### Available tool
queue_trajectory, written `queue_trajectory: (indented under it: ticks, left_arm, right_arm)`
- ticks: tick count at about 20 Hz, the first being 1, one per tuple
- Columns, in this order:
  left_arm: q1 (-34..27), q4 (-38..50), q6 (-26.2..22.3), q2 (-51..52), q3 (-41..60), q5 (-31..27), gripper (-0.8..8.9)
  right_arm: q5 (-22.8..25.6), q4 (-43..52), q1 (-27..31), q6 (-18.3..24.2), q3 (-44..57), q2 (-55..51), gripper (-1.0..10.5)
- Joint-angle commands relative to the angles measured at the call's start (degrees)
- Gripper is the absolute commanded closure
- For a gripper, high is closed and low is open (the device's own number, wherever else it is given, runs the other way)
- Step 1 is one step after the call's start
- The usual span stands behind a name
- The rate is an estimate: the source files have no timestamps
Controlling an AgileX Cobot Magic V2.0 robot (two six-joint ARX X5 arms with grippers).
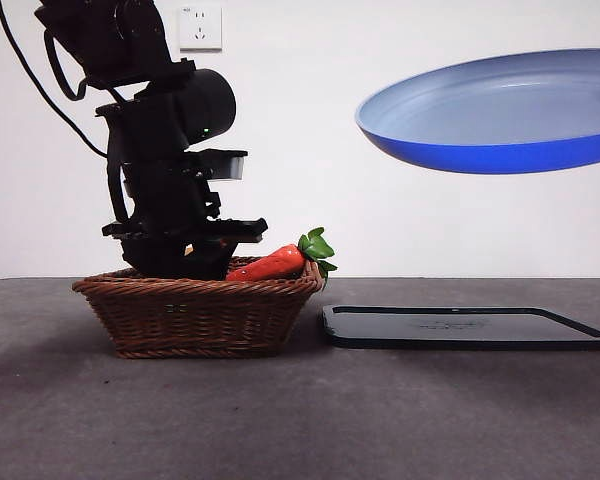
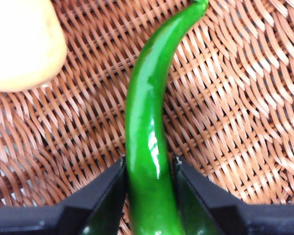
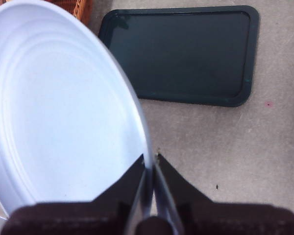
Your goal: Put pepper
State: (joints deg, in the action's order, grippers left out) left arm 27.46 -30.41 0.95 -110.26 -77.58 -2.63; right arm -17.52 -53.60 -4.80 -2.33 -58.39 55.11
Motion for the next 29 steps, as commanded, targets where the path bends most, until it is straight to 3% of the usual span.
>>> queue_trajectory:
  ticks: [1, 10, 14, 18, 24, 29]
  left_arm:
    - [0.52, -0.52, 0.57, -0.55, -1.22, -0.11, 6.64]
    - [1.01, -4.04, 0.81, 12.31, -1.25, 0.42, 6.64]
    - [3.28, -5.18, 3.23, 19.61, -1.25, 7.74, 6.64]
    - [7.76, -4.37, 5.33, 20.87, -1.22, 14.91, 6.64]
    - [15.39, -3.83, 3.80, 15.78, -1.22, 12.85, 6.64]
    - [16.90, -1.36, 3.34, 10.32, -1.22, 9.75, 6.63]
  right_arm:
    - [-0.17, 0.79, -0.09, -0.17, -1.14, 0.22, 9.4]
    - [-0.22, 0.85, -0.09, -1.46, -1.14, 4.02, 9.4]
    - [-0.94, 3.02, -0.55, -4.22, -1.14, 10.97, 9.4]
    - [-6.56, 8.09, -2.23, -8.28, -1.14, 18.82, 9.4]
    - [-6.54, 11.85, -6.93, -11.63, -1.14, 23.43, 9.4]
    - [-6.58, 11.54, -8.04, -11.78, -1.14, 23.43, 9.4]
